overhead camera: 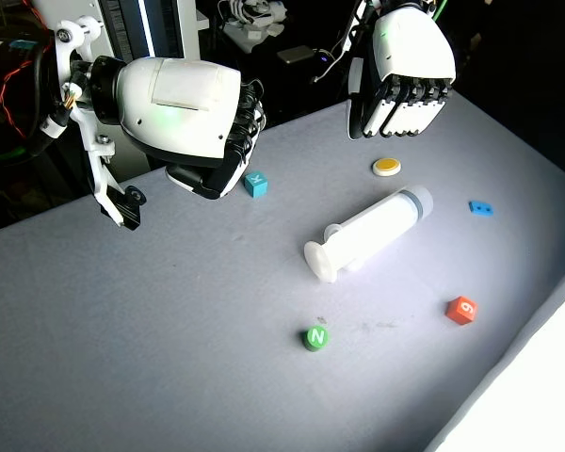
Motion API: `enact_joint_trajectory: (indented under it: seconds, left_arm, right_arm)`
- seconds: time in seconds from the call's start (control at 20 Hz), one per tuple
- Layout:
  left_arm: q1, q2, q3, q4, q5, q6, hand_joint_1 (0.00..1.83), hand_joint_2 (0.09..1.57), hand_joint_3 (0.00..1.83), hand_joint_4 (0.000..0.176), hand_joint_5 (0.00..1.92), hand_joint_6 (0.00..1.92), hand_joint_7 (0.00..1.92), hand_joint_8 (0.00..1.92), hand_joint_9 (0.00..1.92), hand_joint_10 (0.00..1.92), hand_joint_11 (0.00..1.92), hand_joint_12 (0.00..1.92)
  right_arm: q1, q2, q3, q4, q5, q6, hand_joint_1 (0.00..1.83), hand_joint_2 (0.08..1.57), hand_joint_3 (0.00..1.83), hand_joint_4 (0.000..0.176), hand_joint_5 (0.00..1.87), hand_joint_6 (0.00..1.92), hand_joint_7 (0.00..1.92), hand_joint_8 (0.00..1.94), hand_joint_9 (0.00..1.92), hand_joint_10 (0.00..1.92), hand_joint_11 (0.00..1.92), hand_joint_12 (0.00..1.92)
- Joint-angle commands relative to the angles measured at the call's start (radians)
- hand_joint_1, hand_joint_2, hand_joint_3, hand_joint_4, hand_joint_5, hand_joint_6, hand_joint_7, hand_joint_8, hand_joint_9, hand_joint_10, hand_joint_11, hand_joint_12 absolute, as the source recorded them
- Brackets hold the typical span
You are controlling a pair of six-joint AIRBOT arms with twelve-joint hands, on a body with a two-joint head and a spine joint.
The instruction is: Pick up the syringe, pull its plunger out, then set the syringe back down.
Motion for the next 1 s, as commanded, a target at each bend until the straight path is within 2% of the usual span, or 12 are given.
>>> enact_joint_trajectory:
  seconds: [0.0,0.1,0.35,0.6,0.65,0.7,0.8,0.85,0.95]
  left_arm:
    - [-0.017,0.001,0.004,0.036,-0.044,0.009,0.00,1.06,0.15,0.000,0.00,0.00,0.00,0.00,0.00,0.00,0.00,0.00]
    - [-0.017,0.001,0.005,0.036,-0.047,0.014,0.00,1.13,0.03,0.000,0.00,0.00,0.00,0.00,0.00,0.00,0.00,0.00]
    - [-0.018,0.001,0.005,0.033,-0.053,0.014,0.00,1.13,0.02,0.000,0.00,0.00,0.00,0.00,0.00,0.00,0.00,0.00]
    - [-0.018,0.000,0.006,-0.046,-0.067,0.083,0.00,1.12,0.01,0.000,0.00,0.00,0.00,0.00,0.00,0.00,0.00,0.00]
    - [-0.016,-0.001,0.006,-0.054,-0.078,0.087,0.00,1.08,0.00,0.000,0.00,0.00,0.00,0.00,0.00,0.00,0.00,0.00]
    - [-0.012,-0.002,0.009,-0.060,-0.088,0.087,0.31,1.01,0.00,0.000,0.00,0.00,0.00,0.00,0.00,0.00,0.00,0.00]
    - [0.000,-0.013,0.029,-0.067,-0.085,0.087,0.64,0.89,0.00,0.000,0.00,0.00,0.00,0.00,0.00,0.00,0.01,0.00]
    - [0.004,-0.019,0.038,-0.068,-0.081,0.085,0.74,0.88,0.00,0.000,0.00,0.00,0.00,0.00,0.00,0.00,0.01,0.00]
    - [0.011,-0.045,0.069,-0.068,-0.080,0.082,0.81,0.90,0.00,0.000,0.00,0.00,0.00,0.00,0.00,0.00,0.01,0.00]
  right_arm:
    - [0.006,0.007,-0.005,0.005,0.116,-0.002,0.00,1.06,0.14,0.000,0.00,0.00,0.00,0.00,0.00,0.00,0.00,0.00]
    - [0.005,0.007,-0.005,0.005,0.114,-0.002,0.00,1.12,0.03,0.000,0.00,0.00,0.00,0.00,0.00,0.00,0.00,0.00]
    - [0.006,0.007,-0.005,0.005,0.111,-0.003,0.00,1.13,0.02,0.000,0.00,0.00,0.00,0.00,0.00,0.00,0.00,0.00]
    - [0.002,0.007,0.002,0.005,0.112,-0.012,0.00,1.13,0.02,0.000,0.00,0.00,0.00,0.00,0.00,0.00,0.00,0.00]
    - [0.001,0.007,0.007,0.005,0.112,-0.012,0.00,1.13,0.02,0.000,0.00,0.00,0.00,0.00,0.00,0.00,0.00,0.00]
    - [0.001,0.007,0.011,0.016,0.112,-0.011,0.00,1.12,0.02,0.000,0.00,0.00,0.00,0.00,0.00,0.00,0.00,0.00]
    - [0.006,0.007,0.027,0.030,0.090,0.048,0.00,1.13,0.02,0.000,0.00,0.00,0.00,0.00,0.00,0.00,0.00,0.00]
    - [0.011,0.007,0.031,0.031,0.074,0.067,0.00,1.12,0.01,0.000,0.00,0.00,0.00,0.00,0.00,0.00,0.00,0.00]
    - [0.026,0.006,0.047,0.031,0.014,0.129,0.00,1.13,0.01,0.000,0.00,0.00,0.00,0.00,0.00,0.00,0.00,0.00]
